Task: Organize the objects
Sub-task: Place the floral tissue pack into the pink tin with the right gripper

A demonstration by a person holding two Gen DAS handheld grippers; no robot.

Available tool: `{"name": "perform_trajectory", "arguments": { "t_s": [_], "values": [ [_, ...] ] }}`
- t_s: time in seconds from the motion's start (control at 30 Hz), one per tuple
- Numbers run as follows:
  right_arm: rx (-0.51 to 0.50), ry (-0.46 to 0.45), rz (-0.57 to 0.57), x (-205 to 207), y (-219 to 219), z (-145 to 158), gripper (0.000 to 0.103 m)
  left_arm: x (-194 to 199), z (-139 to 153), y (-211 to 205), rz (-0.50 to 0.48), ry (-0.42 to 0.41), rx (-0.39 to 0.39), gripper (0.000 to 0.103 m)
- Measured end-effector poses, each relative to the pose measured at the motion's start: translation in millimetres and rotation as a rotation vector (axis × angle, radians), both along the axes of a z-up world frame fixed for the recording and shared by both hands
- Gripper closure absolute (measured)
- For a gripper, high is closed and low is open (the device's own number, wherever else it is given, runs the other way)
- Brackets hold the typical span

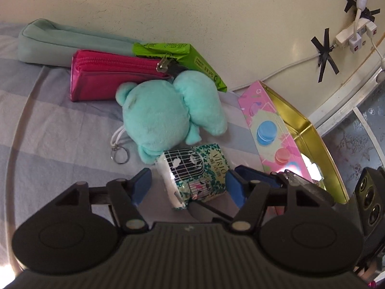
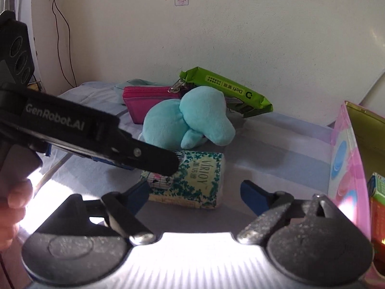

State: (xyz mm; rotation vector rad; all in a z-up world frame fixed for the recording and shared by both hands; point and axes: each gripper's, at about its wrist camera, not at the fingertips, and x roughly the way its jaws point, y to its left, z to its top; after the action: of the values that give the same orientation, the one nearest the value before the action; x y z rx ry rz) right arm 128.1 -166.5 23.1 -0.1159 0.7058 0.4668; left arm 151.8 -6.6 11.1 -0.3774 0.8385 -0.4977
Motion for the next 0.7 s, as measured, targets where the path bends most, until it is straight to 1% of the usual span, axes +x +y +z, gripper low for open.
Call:
{"name": "perform_trajectory", "arguments": {
  "t_s": [0.03,0.07,0.1,0.2,0.33,0.4,0.53,0.63,0.7],
  "values": [
    [0.015,0.022,0.011,2.8,-0.7,-0.7,0.018,-1.1,-0.9,-2.0,0.000,0.002,0.010,0.051],
    [0.030,0.039,0.031,3.3,-0.3,-1.3,0.027,-1.9,-0.6,-3.5,-0.001,0.005,0.021,0.056],
    [0.039,0.049,0.050,1.3,1.4,-1.5,0.032,-5.3,0.1,-3.8,-0.001,0.007,0.028,0.058],
    [0.008,0.016,0.061,-17.9,8.7,0.4,0.031,-23.3,4.3,-0.4,-0.005,0.006,0.026,0.058],
    [0.010,-0.033,0.059,-51.4,5.5,10.1,0.030,-52.2,11.7,1.1,-0.024,-0.031,0.005,0.058],
    [0.011,-0.070,0.048,-69.4,-0.1,16.8,0.028,-63.9,20.5,-4.0,-0.046,-0.056,-0.009,0.058],
    [-0.032,-0.195,-0.002,-109.5,-9.0,37.9,0.024,-78.8,48.3,-32.7,-0.101,-0.151,0.000,0.058],
    [-0.050,-0.260,-0.056,-125.9,-26.0,52.9,0.023,-81.9,64.5,-62.4,-0.156,-0.207,0.003,0.057],
    [-0.054,-0.287,-0.099,-131.3,-42.8,61.0,0.023,-79.5,70.6,-83.1,-0.192,-0.225,0.006,0.057]
  ]
}}
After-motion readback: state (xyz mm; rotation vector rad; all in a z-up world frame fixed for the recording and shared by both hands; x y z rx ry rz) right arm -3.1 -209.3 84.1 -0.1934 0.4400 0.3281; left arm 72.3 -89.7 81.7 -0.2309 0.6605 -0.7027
